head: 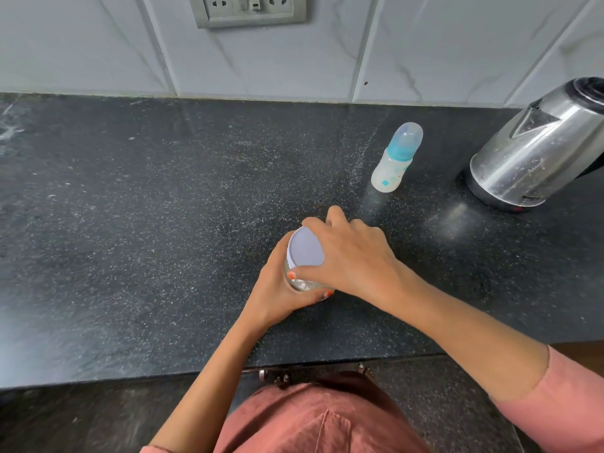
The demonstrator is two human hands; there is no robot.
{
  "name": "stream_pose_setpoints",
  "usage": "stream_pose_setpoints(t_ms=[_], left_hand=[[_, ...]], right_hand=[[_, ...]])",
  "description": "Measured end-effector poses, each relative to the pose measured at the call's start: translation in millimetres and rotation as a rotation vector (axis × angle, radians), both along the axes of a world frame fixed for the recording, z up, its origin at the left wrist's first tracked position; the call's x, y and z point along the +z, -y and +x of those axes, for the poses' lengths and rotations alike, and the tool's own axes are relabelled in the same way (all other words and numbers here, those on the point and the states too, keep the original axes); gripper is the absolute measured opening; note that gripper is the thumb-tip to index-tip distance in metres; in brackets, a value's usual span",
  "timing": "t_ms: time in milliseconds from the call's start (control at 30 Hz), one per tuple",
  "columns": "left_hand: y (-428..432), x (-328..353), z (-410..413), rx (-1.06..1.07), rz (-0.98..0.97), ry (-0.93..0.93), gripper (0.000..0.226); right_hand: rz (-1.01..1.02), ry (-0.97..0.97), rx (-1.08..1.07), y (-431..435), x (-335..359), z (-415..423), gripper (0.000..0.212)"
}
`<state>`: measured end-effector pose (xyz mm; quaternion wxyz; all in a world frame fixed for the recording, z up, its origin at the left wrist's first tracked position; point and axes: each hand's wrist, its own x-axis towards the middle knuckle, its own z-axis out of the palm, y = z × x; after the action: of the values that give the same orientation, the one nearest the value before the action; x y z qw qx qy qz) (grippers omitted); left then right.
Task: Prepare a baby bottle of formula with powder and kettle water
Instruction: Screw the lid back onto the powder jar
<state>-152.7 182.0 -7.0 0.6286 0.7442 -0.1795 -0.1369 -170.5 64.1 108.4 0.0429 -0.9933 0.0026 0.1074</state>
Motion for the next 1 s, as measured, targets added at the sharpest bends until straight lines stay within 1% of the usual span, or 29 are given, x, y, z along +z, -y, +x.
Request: stream_pose_setpoints(t_ms=[67, 133, 167, 233, 300, 367, 433, 500, 567, 700, 800, 1000], left_hand=[[-0.1, 0.4, 0.2, 0.002, -0.005, -0.008, 0.084], [-0.8, 2.0, 0.7, -0.001, -0.003, 0.000, 0.084], [-1.1, 2.6, 1.0, -0.007, 0.000, 0.006, 0.083], [-1.5, 3.2, 0.9, -0.016, 0.007, 0.007, 0.080], [-1.0, 3.6, 0.2, -0.005, 0.015, -0.005, 0.080], [0.1, 4.5, 0.0, 0.001, 0.017, -0.009, 0.080], [0.6, 5.9, 0.4, -0.010, 0.013, 0.000, 0.080], [0.8, 6.7, 0.9, -0.024, 0.011, 0.008, 0.079], [0.8, 6.8, 0.6, -0.027, 0.018, 0.007, 0.078], [-0.5, 6.3, 0.0, -0.011, 0.025, -0.025, 0.079], [0.2, 7.9, -1.3, 0.002, 0.017, -0.025, 0.081], [5.8, 9.8, -5.1, 0.082, 0.022, 0.028, 0.075]], right_hand=[[0.073, -0.068, 0.043, 5.3, 2.2, 0.5, 0.086], [0.140, -0.158, 0.160, 11.6, 9.1, 2.3, 0.093], [0.147, -0.197, 0.223, 13.6, 12.2, 3.5, 0.093], [0.141, -0.240, 0.305, 16.5, 14.7, 4.9, 0.085], [0.120, -0.219, 0.322, 18.0, 14.1, 5.8, 0.075], [0.055, -0.142, 0.287, 14.7, 13.4, 4.8, 0.069], [-0.019, -0.068, 0.238, 8.0, 10.7, 3.0, 0.068], [-0.052, -0.022, 0.213, 2.8, 6.4, 2.2, 0.067], [-0.029, -0.014, 0.210, 3.5, 4.0, 3.5, 0.066], [0.091, -0.047, 0.185, 13.2, 1.7, 4.6, 0.069], [0.146, 0.010, 0.120, 16.1, -3.3, 2.5, 0.071], [0.182, 0.115, 0.005, 13.2, -14.0, 1.8, 0.076]])
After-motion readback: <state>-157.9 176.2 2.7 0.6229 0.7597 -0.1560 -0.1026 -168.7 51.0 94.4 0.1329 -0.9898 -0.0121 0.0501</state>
